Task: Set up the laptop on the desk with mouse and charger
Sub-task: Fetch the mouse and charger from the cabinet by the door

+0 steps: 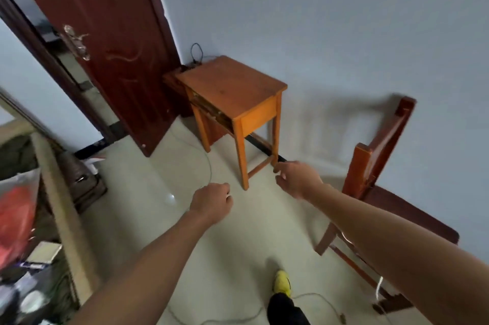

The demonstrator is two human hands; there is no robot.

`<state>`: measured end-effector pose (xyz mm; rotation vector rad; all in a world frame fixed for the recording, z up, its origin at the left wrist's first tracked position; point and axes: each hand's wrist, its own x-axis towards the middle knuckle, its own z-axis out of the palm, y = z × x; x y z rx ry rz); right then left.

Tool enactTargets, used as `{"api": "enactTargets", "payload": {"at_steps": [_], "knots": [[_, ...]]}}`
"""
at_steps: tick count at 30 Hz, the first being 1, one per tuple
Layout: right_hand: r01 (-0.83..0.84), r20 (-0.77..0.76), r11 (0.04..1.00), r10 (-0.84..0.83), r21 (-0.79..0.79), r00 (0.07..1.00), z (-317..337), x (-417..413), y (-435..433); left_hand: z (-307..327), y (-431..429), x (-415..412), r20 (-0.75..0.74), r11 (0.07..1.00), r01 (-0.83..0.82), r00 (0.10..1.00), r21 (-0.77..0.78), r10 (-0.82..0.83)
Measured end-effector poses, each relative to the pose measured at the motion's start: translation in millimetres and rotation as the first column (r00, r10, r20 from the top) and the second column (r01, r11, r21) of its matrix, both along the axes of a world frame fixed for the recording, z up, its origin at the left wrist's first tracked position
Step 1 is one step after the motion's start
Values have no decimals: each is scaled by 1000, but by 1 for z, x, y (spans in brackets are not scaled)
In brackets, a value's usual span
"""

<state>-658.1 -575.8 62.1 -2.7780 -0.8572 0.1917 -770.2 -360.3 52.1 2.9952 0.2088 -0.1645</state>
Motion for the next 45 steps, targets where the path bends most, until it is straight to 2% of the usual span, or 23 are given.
{"api": "enactTargets", "payload": {"at_steps": [4, 8, 11, 18, 25, 28, 38, 45], "knots": [[-88, -26, 996, 88, -6, 996, -3, 76, 71, 3, 65, 49, -4, 989, -149, 989, -18, 149], [-180, -3, 984, 180, 6, 984, 12, 173, 175, 12, 150, 104, 36, 953, -300, 953, -39, 302], [-260, -18, 965, 260, 7, 965, 20, 212, 249, 14, 207, 127, 42, 922, -386, 921, -40, 387], [-383, -54, 924, 383, 6, 922, -9, 295, 418, -3, 357, 198, 43, 868, -493, 868, -51, 495], [-284, -66, 959, 284, 1, 957, 2, 396, 577, 15, 531, 300, 50, 886, -461, 885, -44, 463], [-261, -57, 965, 262, 21, 963, 11, 432, 616, 28, 583, 347, 46, 895, -439, 895, -74, 443], [-92, -110, 996, 91, -6, 990, -35, 603, 740, 9, 714, 546, -29, 955, -286, 958, -74, 285], [51, -228, 999, -45, 19, 973, -59, 726, 826, 12, 814, 682, -71, 970, -239, 969, -43, 236]]}}
